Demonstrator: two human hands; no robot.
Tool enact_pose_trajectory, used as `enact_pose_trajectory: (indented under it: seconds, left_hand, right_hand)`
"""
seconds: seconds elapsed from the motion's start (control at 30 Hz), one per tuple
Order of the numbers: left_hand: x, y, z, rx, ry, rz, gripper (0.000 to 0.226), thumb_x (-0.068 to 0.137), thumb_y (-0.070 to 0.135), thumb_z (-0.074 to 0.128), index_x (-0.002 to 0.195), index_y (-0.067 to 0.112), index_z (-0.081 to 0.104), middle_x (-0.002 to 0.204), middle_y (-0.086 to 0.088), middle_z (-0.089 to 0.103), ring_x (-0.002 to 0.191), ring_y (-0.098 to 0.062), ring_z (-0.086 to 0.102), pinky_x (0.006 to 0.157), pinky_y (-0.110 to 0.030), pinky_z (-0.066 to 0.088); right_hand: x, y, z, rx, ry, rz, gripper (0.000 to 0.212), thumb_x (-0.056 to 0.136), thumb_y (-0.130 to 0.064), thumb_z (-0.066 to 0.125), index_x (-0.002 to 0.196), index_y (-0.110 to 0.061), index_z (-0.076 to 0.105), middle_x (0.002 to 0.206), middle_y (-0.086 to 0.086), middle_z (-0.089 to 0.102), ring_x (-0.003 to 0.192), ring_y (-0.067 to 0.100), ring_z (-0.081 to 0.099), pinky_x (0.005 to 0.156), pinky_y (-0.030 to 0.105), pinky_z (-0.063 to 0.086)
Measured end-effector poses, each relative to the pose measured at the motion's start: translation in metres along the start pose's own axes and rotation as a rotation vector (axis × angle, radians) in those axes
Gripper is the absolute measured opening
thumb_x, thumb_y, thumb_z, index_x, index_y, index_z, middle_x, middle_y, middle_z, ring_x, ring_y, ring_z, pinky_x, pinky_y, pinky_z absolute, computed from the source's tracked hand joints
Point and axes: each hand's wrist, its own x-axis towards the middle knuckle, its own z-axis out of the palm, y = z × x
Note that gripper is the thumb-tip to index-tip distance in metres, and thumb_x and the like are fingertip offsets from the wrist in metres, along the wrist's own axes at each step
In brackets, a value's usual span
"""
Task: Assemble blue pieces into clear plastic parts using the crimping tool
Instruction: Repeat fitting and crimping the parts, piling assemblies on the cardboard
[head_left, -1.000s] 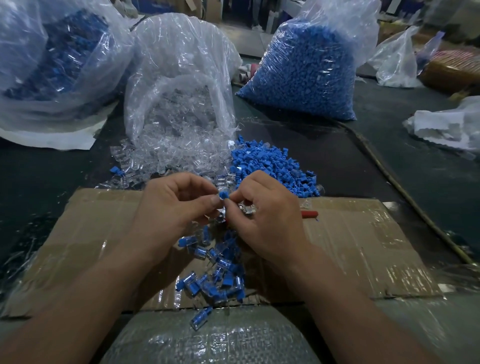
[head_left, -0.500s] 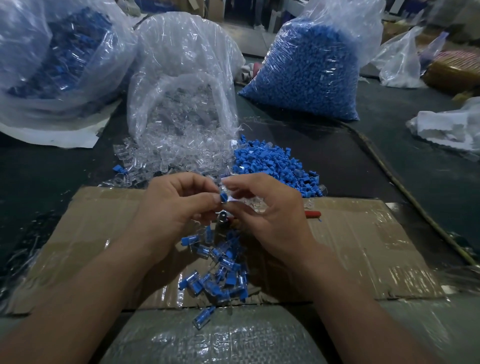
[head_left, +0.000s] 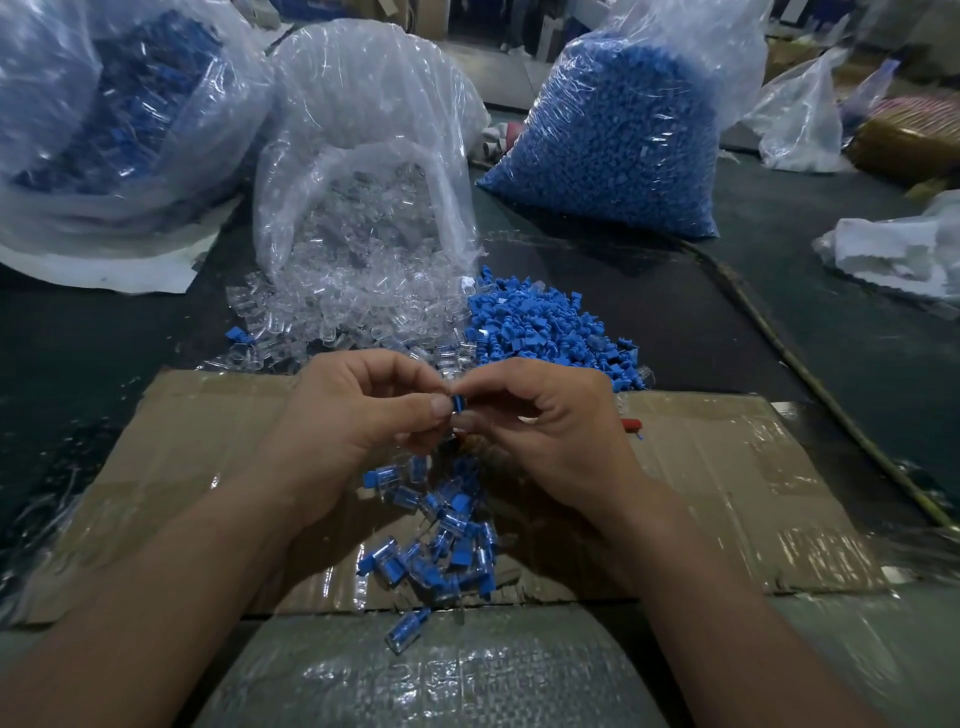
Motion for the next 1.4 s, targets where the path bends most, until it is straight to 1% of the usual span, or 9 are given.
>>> enact_pose_trajectory:
  seconds: [0.13,0.43,0.9,1.07,1.2,1.27,1.33,1.37,1.4]
  left_hand:
    - [-0.001,0.001,-0.001,0.018,-0.013,0.016,0.013,0.052,0.012,0.07,0.063,0.019,0.073,0.064,-0.007,0.069,0.055,-0.013,0.065,0.052,-0.017,0.05]
    - [-0.001,0.0,-0.001,0.046,-0.004,0.008,0.014,0.054,0.011,0.069,0.064,0.021,0.073,0.065,-0.006,0.07,0.056,-0.013,0.066,0.052,-0.016,0.05]
    - [-0.002,0.0,0.003,0.012,0.046,-0.013,0.012,0.052,0.01,0.067,0.058,0.019,0.071,0.06,-0.007,0.068,0.052,-0.012,0.064,0.049,-0.017,0.051]
    - [-0.002,0.0,0.005,0.029,0.052,0.007,0.011,0.052,0.011,0.066,0.057,0.02,0.071,0.058,-0.005,0.067,0.051,-0.01,0.061,0.049,-0.016,0.05]
    - [-0.001,-0.001,0.005,0.041,0.044,0.038,0.009,0.052,0.014,0.067,0.058,0.019,0.071,0.057,-0.003,0.065,0.05,-0.008,0.059,0.049,-0.016,0.049]
    - [0.0,-0.002,0.004,0.037,0.049,0.04,0.009,0.052,0.016,0.068,0.059,0.019,0.072,0.058,-0.003,0.065,0.051,-0.009,0.059,0.051,-0.017,0.05]
    - [0.002,-0.002,0.001,0.023,0.075,0.053,0.009,0.051,0.017,0.069,0.06,0.018,0.072,0.057,-0.002,0.064,0.05,-0.009,0.057,0.049,-0.018,0.05]
    - [0.002,-0.002,0.0,0.02,0.088,0.064,0.009,0.052,0.017,0.069,0.06,0.018,0.072,0.056,-0.002,0.064,0.05,-0.009,0.057,0.049,-0.018,0.049]
    - [0.002,-0.003,-0.001,0.02,0.097,0.075,0.009,0.053,0.017,0.069,0.061,0.018,0.072,0.056,-0.002,0.064,0.049,-0.009,0.057,0.049,-0.017,0.049]
  right_hand:
    - [-0.001,0.001,-0.001,-0.045,0.01,0.009,0.022,0.074,-0.01,0.072,0.095,-0.005,0.07,0.088,0.003,0.071,0.084,0.007,0.063,0.075,0.019,0.053]
    - [-0.002,0.001,0.0,-0.083,0.016,-0.024,0.02,0.073,-0.006,0.071,0.093,-0.004,0.07,0.086,0.004,0.071,0.083,0.008,0.062,0.075,0.016,0.052]
    - [0.001,-0.003,-0.001,-0.098,-0.016,-0.056,0.022,0.071,-0.003,0.072,0.093,-0.002,0.071,0.087,0.007,0.072,0.081,0.01,0.065,0.077,0.021,0.053]
    - [0.0,-0.004,-0.001,-0.11,-0.013,-0.067,0.021,0.071,-0.002,0.073,0.092,-0.002,0.071,0.088,0.008,0.072,0.08,0.015,0.067,0.076,0.026,0.054]
    - [0.001,-0.004,-0.001,-0.115,-0.016,-0.072,0.022,0.071,-0.006,0.074,0.093,-0.003,0.071,0.087,0.006,0.071,0.08,0.011,0.065,0.075,0.023,0.053]
    - [0.002,-0.004,-0.005,-0.142,-0.047,0.004,0.024,0.074,-0.014,0.074,0.097,-0.008,0.07,0.089,-0.003,0.069,0.081,0.004,0.062,0.075,0.019,0.051]
    - [0.002,0.0,-0.014,-0.168,-0.06,0.166,0.026,0.076,-0.026,0.073,0.1,-0.015,0.069,0.087,-0.02,0.061,0.082,-0.007,0.058,0.077,0.01,0.047]
    - [0.002,0.003,-0.02,-0.183,-0.064,0.248,0.026,0.075,-0.031,0.071,0.099,-0.019,0.069,0.084,-0.026,0.057,0.083,-0.012,0.055,0.077,0.006,0.044]
    - [0.002,0.006,-0.027,-0.2,-0.073,0.327,0.024,0.073,-0.035,0.071,0.094,-0.024,0.069,0.08,-0.029,0.055,0.082,-0.014,0.054,0.075,0.005,0.042]
